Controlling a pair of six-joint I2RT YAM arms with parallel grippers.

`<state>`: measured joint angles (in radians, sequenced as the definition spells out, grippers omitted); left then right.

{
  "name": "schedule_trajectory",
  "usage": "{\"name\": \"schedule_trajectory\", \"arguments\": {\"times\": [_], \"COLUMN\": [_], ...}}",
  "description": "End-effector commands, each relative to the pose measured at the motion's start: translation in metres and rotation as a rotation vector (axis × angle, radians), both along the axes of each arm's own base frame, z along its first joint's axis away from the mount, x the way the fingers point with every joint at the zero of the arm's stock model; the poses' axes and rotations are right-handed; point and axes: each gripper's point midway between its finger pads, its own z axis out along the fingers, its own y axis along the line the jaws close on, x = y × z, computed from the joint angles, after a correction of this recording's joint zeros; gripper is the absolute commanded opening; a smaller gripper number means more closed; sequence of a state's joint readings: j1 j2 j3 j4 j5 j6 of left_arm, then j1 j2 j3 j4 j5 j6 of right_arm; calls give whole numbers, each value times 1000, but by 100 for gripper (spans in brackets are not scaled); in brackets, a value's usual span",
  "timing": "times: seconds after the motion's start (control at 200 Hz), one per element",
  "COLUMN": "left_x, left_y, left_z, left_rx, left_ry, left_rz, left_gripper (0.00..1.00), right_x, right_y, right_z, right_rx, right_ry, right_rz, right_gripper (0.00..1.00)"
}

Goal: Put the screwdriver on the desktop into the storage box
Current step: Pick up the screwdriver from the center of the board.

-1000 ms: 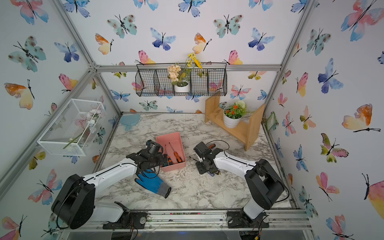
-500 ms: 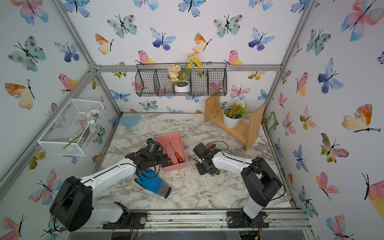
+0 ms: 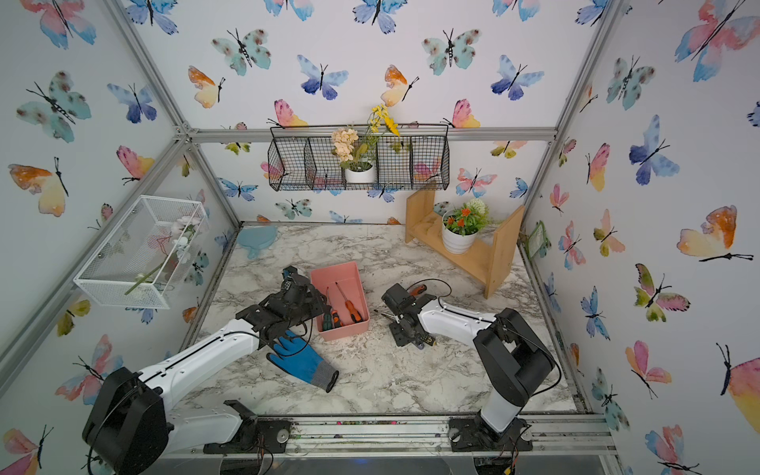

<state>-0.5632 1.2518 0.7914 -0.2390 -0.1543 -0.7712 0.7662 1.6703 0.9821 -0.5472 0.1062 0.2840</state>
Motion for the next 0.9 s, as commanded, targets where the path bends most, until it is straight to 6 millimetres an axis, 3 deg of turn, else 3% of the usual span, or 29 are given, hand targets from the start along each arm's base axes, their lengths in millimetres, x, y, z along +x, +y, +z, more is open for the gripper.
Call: {"name": "schedule_trajectory", "arguments": {"times": [0.0, 0.38, 0.536, 0.896], "left_x": [-1, 1, 2, 4], "left_y": [3, 2, 1, 3], "left_z": [2, 3, -1, 2], "left_rx": [-16, -28, -26, -25], "left_ry": [-7, -12, -3, -10], "left_rz": [8, 14, 12, 21], "left_gripper": [46, 46, 46, 46], "right_x": [-10, -30, -26, -26], "right_y": [-10, 6, 3, 0], "right_z": [-14, -17, -18, -27], "right_rx": [-54, 24, 2, -30], "right_ry": [53, 173, 160, 173], "right_rz": [14, 74, 64, 62], "right_gripper": [36, 37, 39, 21]}}
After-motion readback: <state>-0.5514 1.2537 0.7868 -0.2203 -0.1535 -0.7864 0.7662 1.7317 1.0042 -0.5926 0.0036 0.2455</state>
